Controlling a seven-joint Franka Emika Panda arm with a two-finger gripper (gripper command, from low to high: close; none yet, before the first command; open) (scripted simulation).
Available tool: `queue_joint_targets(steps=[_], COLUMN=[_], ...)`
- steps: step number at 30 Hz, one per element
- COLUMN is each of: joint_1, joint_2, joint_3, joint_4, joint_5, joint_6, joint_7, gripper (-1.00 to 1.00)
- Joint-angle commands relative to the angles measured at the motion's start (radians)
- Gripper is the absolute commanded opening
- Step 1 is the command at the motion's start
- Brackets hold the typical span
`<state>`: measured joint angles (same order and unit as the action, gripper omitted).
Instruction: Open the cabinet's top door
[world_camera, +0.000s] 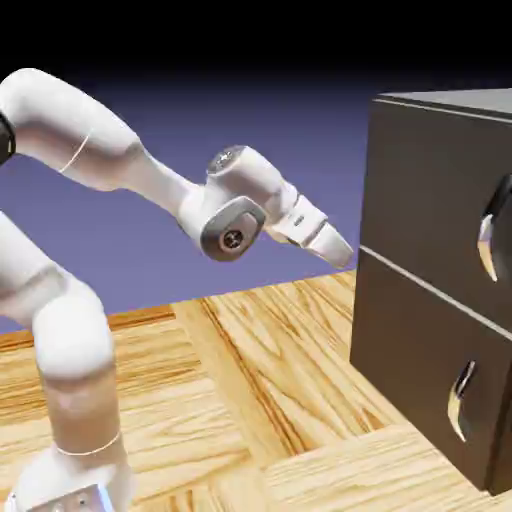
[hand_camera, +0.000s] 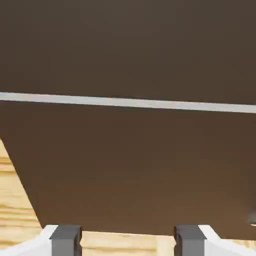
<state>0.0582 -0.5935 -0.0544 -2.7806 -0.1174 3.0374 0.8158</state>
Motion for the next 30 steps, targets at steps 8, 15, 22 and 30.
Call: queue_joint_targets(steps=[8, 15, 22, 30], joint_1=[0.137, 0.257, 0.377, 0.514], joint_2=[-0.070, -0.130, -0.191, -0.261], joint_3=[-0.161, -0.303, -0.444, -0.605], joint_4=[0.087, 0.163, 0.240, 0.327], joint_5=[-0.348, -0.653, -0.957, -1.305], joint_6=[0.001, 0.002, 0.003, 0.004], joint_7=[0.222, 0.416, 0.610, 0.832], gripper=[0.00, 0.00, 0.00, 0.00])
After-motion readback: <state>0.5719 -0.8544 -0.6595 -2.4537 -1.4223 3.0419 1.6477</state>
